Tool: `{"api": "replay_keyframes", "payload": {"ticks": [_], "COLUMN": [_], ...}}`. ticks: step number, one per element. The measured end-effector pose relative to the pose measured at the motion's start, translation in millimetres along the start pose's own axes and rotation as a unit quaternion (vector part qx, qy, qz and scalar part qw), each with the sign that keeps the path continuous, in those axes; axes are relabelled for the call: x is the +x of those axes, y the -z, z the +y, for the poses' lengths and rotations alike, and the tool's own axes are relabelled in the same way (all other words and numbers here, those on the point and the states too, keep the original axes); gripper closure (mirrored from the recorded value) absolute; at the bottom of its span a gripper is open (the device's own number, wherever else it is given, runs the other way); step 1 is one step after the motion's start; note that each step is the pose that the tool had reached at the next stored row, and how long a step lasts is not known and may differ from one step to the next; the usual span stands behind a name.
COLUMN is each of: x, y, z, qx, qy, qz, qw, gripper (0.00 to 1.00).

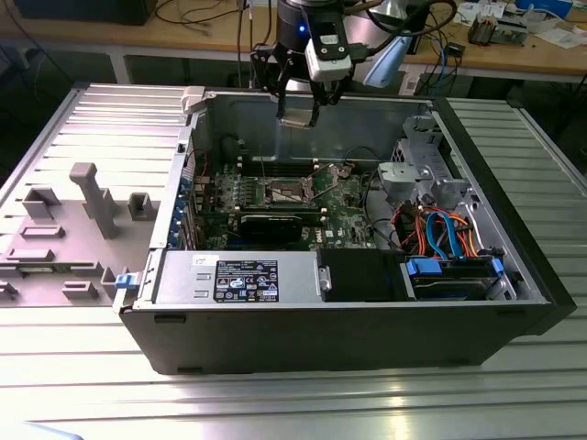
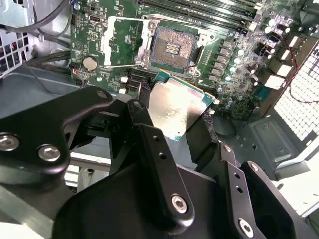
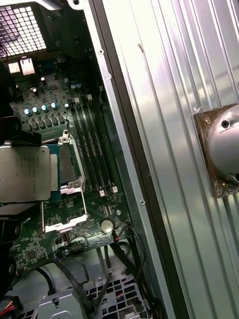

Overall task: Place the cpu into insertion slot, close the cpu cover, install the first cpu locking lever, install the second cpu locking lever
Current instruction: 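Place the cpu into insertion slot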

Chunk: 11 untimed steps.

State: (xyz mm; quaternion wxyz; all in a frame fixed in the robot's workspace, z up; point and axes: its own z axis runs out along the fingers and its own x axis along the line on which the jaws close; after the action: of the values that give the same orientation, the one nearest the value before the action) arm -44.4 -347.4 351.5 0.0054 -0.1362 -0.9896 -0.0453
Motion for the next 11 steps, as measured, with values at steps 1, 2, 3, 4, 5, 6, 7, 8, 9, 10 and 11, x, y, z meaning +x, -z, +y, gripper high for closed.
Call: {"api": "replay_keyframes", "payload": {"ticks": [1, 2, 3, 4, 5, 6, 7, 8, 9, 10, 11], "x": [0.0, 0.0, 0.0, 0.0, 0.0, 0.0, 0.0, 0.0, 0.0, 0.0, 0.0], "y": [0.0, 0.0, 0.0, 0.0, 0.0, 0.0, 0.0, 0.0, 0.0, 0.0, -0.1], "z": [0.0, 0.0, 0.0, 0.0, 0.0, 0.0, 0.0, 0.0, 0.0, 0.0, 0.0], "qx": [0.0, 0.0, 0.0, 0.0, 0.0, 0.0, 0.0, 0.0, 0.0, -0.0001, -0.0002], "qy": [0.0, 0.0, 0.0, 0.0, 0.0, 0.0, 0.0, 0.0, -0.001, -0.004, -0.007], "qz": [-0.0001, 0.0, 0.0, 0.0, -0.0001, 0.0, -0.0001, -0.0001, -0.0001, -0.0004, -0.0007], "qw": [1.0, 1.0, 1.0, 1.0, 1.0, 1.0, 1.0, 1.0, 1.0, 0.99999, 0.99997], "gripper": [0.46, 0.46, 0.46, 0.46, 0.46, 0.46, 0.46, 0.46, 0.46, 0.46, 0.46]}}
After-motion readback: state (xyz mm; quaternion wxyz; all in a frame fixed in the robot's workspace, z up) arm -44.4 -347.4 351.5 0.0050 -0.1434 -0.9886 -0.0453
